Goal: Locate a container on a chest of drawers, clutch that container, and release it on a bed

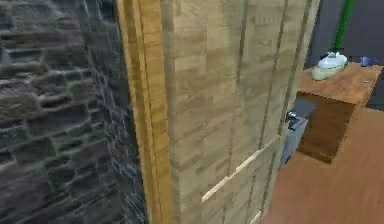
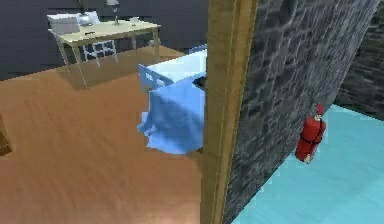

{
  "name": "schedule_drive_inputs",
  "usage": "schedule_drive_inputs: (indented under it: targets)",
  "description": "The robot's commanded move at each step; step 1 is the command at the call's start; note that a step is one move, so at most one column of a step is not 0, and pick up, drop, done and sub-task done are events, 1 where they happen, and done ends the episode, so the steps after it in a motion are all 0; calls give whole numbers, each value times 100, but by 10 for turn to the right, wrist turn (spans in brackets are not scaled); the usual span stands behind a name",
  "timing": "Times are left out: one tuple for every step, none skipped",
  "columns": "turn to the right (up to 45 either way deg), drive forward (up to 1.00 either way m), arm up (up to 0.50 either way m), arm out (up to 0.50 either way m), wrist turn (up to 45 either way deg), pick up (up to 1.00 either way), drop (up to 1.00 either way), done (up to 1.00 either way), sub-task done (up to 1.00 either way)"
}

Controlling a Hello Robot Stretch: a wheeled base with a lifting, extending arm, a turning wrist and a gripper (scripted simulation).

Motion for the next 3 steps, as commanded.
schedule_drive_inputs:
  targets:
    - [420, 0, 0, 0, 0, 0, 0, 0, 0]
    - [0, 45, 0, 0, 0, 0, 0, 0, 0]
    - [180, 0, 0, 0, 0, 0, 0, 0, 0]
